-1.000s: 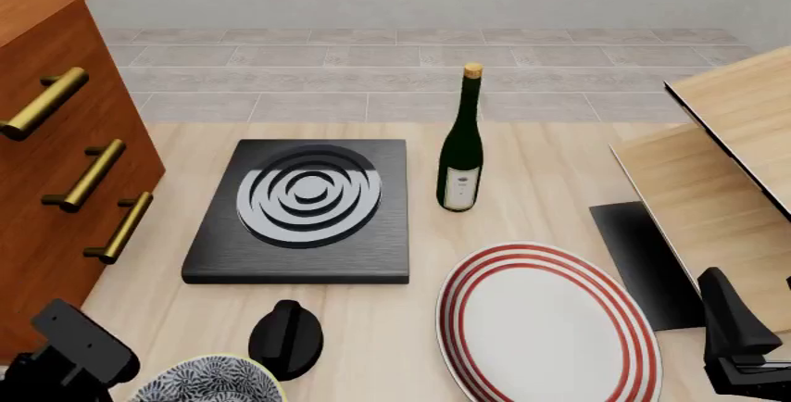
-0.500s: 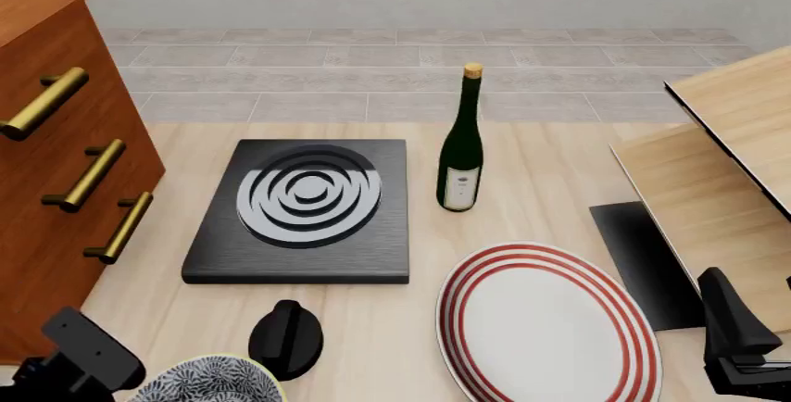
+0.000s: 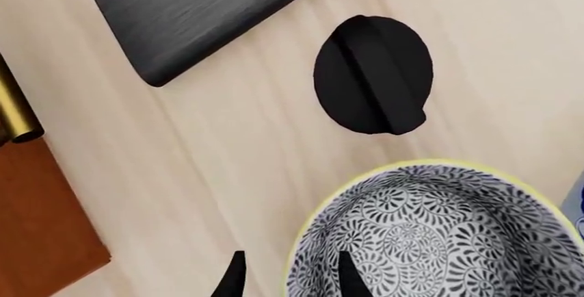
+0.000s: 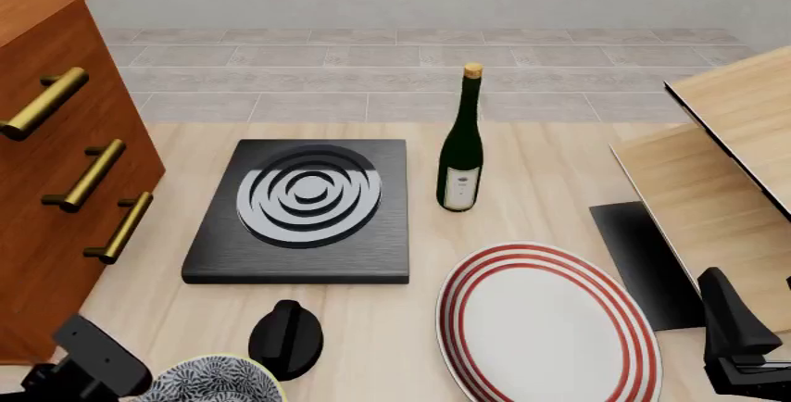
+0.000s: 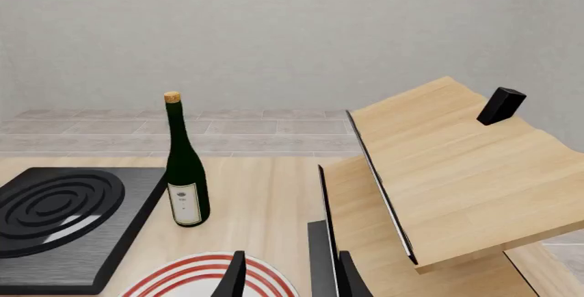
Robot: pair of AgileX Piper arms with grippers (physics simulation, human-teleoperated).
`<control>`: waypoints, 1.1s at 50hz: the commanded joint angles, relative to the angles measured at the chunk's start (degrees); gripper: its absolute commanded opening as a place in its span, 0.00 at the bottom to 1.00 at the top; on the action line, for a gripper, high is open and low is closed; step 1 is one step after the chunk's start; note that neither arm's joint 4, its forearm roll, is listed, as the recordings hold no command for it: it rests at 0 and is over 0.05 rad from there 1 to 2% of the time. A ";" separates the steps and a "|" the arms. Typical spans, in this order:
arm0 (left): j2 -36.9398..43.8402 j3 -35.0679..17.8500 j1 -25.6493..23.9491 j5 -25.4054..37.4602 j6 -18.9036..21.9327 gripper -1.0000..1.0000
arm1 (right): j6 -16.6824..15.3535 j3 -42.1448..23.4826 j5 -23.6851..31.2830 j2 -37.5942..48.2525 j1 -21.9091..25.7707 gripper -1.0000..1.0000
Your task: Put the bowl on the top of the cabinet.
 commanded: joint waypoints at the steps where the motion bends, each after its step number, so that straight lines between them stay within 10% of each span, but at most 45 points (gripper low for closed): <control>1: 1.77 1.32 1.05 -3.33 1.16 1.00 | 0.00 0.00 0.00 0.00 0.00 1.00; 4: 1.35 0.49 1.48 -3.13 0.92 1.00 | 0.00 0.00 0.00 0.01 0.01 1.00; 5: -2.18 -0.63 1.63 -2.17 1.22 0.00 | 0.02 0.00 0.00 0.00 -0.01 1.00; 55: -11.53 -23.70 4.64 10.05 -10.18 0.00 | 0.01 0.00 0.00 0.01 -0.01 1.00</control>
